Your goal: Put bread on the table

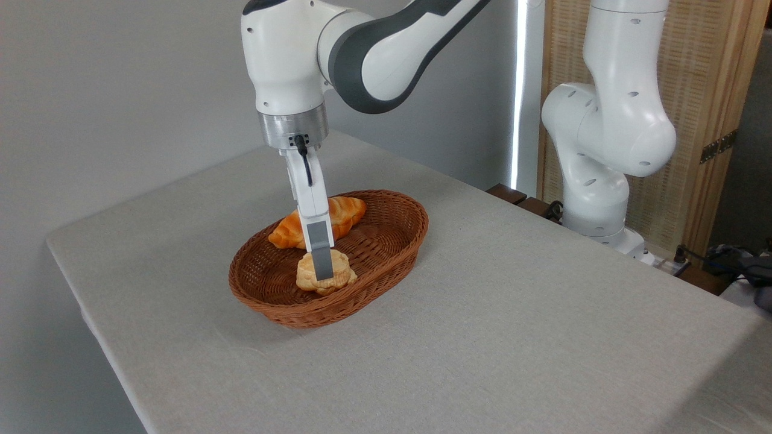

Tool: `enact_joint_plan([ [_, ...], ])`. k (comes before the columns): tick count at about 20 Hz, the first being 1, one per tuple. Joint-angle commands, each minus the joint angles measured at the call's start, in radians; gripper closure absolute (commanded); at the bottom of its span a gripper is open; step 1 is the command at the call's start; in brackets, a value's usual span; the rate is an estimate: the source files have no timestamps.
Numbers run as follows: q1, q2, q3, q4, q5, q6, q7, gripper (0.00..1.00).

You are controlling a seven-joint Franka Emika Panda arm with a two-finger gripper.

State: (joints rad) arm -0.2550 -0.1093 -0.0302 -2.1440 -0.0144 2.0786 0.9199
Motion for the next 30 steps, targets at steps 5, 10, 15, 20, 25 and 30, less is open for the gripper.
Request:
enact_joint_plan([
  [5,-0.02,0.011,0.012,-0.016,0.016,0.043,0.01,0.0],
  [10,-0.021,0.014,0.009,-0.017,0.04,0.046,0.01,0.0],
  [15,-0.035,0.019,0.007,-0.024,0.045,0.049,0.01,0.01],
  [20,-0.035,0.019,0.006,-0.024,0.045,0.047,0.01,0.4],
  [25,-0.035,0.017,0.006,-0.024,0.045,0.047,0.008,0.4],
  [30,-0.033,0.014,0.007,-0.02,0.042,0.046,0.004,0.39],
])
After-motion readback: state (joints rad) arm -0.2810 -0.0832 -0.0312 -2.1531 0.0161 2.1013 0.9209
